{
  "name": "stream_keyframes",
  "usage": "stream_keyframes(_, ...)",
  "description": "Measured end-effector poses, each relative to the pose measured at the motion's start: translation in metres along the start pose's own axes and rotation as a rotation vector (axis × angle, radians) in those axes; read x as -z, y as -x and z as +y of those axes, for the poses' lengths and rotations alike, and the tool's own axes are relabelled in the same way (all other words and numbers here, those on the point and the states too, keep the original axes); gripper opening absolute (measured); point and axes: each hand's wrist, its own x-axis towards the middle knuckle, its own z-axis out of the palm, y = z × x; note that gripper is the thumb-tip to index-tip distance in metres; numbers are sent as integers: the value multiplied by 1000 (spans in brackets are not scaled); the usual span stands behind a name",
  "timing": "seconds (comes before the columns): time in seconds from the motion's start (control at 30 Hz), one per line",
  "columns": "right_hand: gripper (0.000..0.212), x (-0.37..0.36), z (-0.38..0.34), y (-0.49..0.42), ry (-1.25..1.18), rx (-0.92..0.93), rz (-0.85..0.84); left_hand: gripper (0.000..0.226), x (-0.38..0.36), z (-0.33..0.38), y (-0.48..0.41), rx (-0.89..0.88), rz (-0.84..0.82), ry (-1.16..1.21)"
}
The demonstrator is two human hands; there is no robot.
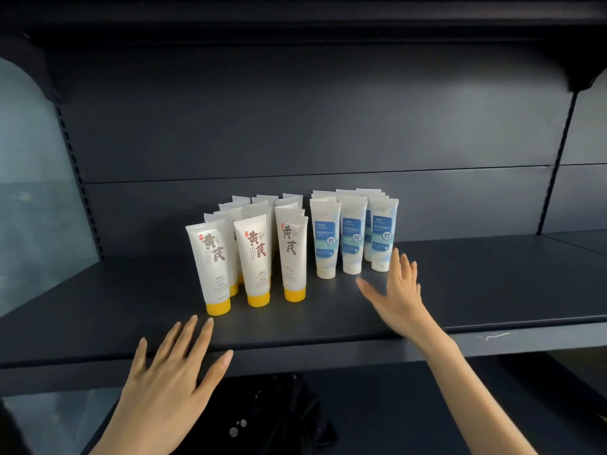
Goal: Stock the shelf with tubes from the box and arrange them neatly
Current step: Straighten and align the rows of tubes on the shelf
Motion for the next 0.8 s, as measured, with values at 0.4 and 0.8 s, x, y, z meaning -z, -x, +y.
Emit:
stream_keyframes(0.4, 36, 21, -86, 11, -430, 362, 303, 101, 80, -92, -18, 85, 134, -47)
stream_keyframes(0.8, 28, 33, -186, -130, -337, 563, 194, 47, 179, -88, -144, -42, 385, 284)
